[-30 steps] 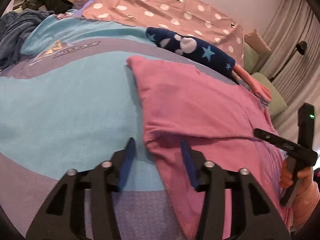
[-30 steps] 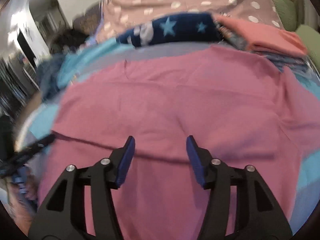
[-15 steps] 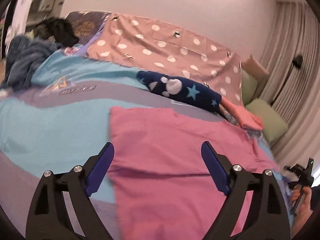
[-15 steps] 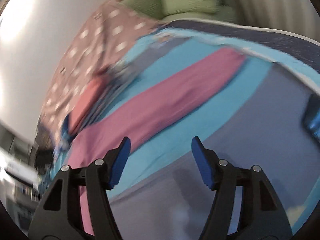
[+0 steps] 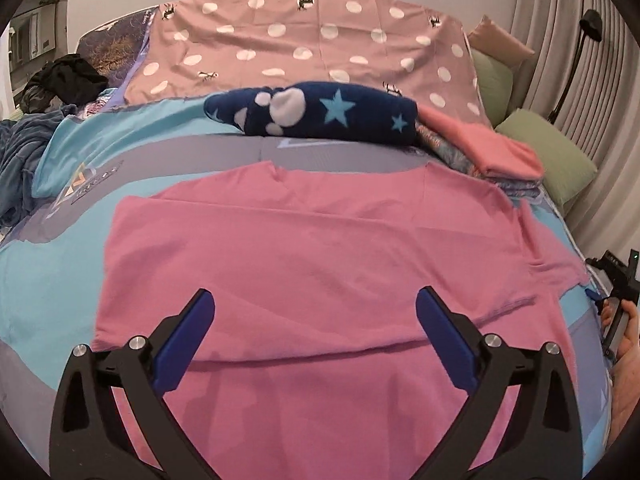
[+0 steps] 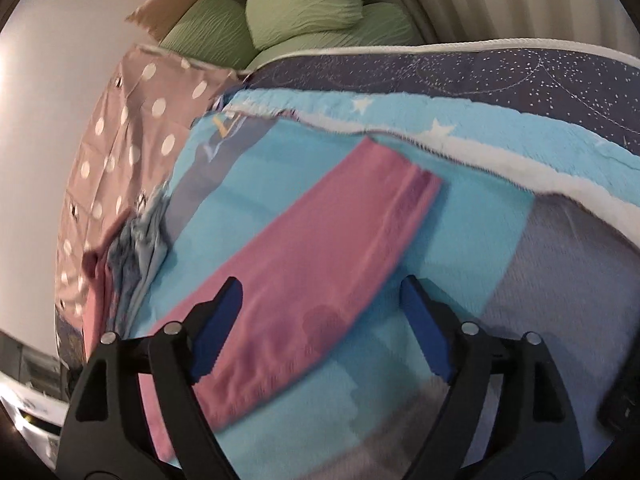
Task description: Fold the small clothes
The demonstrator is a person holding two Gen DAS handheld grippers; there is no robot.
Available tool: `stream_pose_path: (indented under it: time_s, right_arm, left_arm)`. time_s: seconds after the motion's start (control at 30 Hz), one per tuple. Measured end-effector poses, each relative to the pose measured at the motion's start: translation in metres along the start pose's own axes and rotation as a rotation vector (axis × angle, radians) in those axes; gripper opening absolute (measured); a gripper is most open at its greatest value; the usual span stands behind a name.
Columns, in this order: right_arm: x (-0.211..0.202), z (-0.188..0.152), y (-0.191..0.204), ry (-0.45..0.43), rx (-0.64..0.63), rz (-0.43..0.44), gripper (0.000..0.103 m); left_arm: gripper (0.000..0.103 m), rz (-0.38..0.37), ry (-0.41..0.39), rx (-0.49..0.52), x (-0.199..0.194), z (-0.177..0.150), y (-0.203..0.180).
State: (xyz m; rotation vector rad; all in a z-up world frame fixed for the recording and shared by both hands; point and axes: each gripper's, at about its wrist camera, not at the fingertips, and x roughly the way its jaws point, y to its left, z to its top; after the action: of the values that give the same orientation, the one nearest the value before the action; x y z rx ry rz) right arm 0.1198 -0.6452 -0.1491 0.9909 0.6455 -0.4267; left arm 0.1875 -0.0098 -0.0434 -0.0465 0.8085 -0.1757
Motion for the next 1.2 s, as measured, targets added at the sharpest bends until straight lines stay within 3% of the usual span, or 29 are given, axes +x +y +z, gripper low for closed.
stream_pose_path:
  time_s: [0.03, 0.1, 0.17, 0.23, 0.27, 0.4, 0.53, 0.63, 0.8, 0.9, 1.03, 1.1, 1.2]
  right_arm:
    - [0.002, 0.003, -0.002, -0.016, 0.023, 0.005, 0.082]
    - [0.002, 0.007, -0.005, -0.037, 0.043, 0.003, 0.070]
    - [0.006, 0.010, -0.010, -0.031, 0.038, -0.028, 0.028]
    - [0.008, 0.013, -0.019, -0.008, 0.060, -0.029, 0.006]
    - [0.005, 0.014, -0.024, 0.003, 0.080, -0.004, 0.004]
    - [-0.015, 0.014, -0.014, 0.014, 0.113, 0.154, 0.004]
    - [-0.050, -0.002, 0.064, 0.005, -0.069, 0.298, 0.004]
    - [-0.080, -0.040, 0.140, 0.032, -0.245, 0.440, 0.004]
    - [-0.105, -0.154, 0.258, 0.131, -0.606, 0.576, 0.004]
    - [-0.097, -0.227, 0.297, 0.235, -0.761, 0.609, 0.004]
    - [-0.071, -0.304, 0.317, 0.378, -0.906, 0.570, 0.004]
    - [-0.057, -0.330, 0.314, 0.440, -0.953, 0.523, 0.004]
    - [-0.048, -0.341, 0.301, 0.472, -0.992, 0.480, 0.007]
  left_arm:
    - [0.101, 0.010, 0.011, 0.005, 0.005, 0.001, -0.002]
    - [0.101, 0.018, 0.024, 0.006, 0.013, 0.002, -0.004]
    - [0.101, 0.016, 0.026, 0.002, 0.017, 0.003, -0.008]
    - [0.101, 0.007, 0.028, 0.000, 0.020, 0.003, -0.010]
    - [0.101, 0.006, 0.029, 0.000, 0.022, 0.003, -0.011]
    - [0.101, -0.014, 0.029, -0.008, 0.021, 0.003, -0.010]
    - [0.101, -0.030, 0.004, -0.015, 0.011, 0.004, -0.004]
    - [0.101, -0.050, -0.012, -0.039, 0.003, 0.003, 0.004]
    - [0.101, -0.084, -0.015, -0.108, -0.007, -0.004, 0.026]
    - [0.101, -0.127, -0.020, -0.178, -0.013, -0.009, 0.046]
    - [0.101, -0.206, -0.020, -0.237, -0.017, -0.014, 0.061]
    - [0.101, -0.236, -0.010, -0.246, -0.016, -0.015, 0.066]
    - [0.101, -0.282, 0.001, -0.246, -0.011, -0.016, 0.067]
